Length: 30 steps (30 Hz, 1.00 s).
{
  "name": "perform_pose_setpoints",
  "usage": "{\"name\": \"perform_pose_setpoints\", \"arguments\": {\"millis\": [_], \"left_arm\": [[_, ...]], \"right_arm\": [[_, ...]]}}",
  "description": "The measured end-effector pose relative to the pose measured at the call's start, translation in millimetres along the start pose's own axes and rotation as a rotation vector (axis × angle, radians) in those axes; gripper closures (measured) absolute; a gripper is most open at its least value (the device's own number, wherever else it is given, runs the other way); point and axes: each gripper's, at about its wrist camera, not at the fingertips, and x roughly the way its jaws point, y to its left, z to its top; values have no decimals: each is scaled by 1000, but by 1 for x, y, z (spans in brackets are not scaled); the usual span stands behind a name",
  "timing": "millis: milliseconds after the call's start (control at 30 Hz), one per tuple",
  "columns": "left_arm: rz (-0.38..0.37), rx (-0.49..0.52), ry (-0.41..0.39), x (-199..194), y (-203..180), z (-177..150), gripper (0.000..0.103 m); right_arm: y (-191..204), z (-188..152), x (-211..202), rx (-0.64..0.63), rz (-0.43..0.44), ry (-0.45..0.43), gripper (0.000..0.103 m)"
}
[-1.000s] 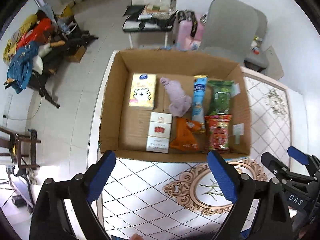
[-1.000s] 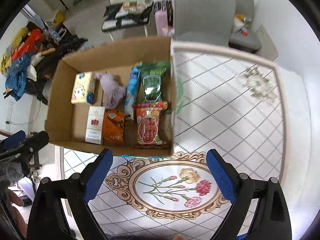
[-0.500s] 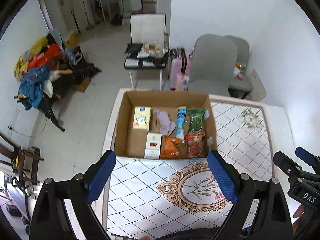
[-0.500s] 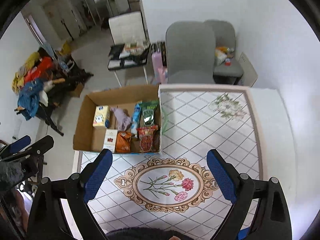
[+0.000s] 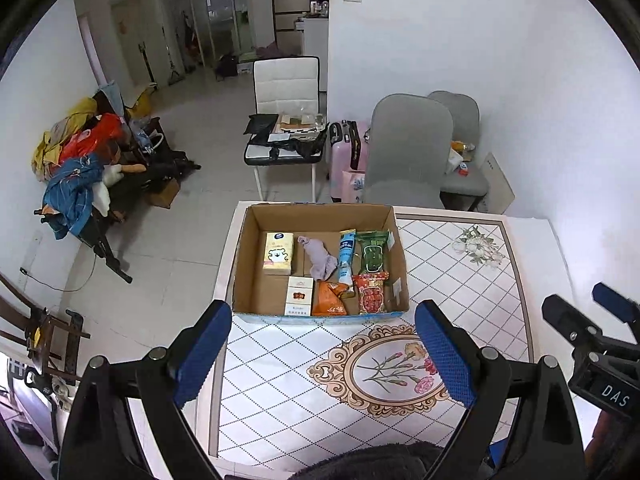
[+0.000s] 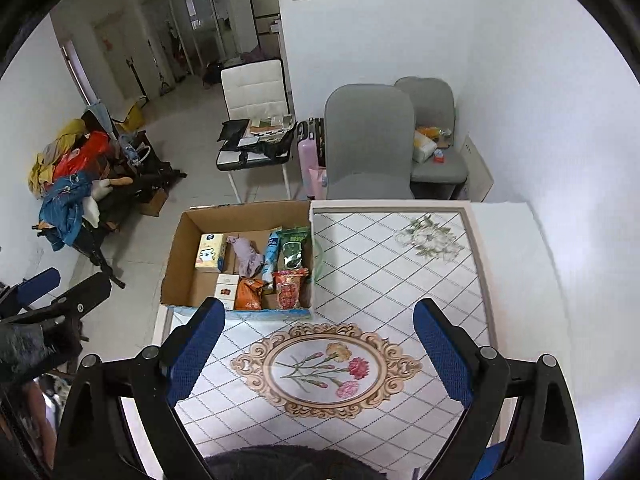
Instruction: Organize soft objects
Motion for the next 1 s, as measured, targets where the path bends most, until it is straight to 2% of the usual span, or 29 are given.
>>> {"name": "perform_pose_setpoints", "arguments": {"millis": [400, 1000], "left_arm": [[27, -12, 8, -2, -1, -11, 9], [18, -5, 3, -8, -3, -12, 9]], "right_arm": [[-2, -1, -10, -5, -32, -23, 6], [-9, -2, -13, 16, -61, -30, 6]]}}
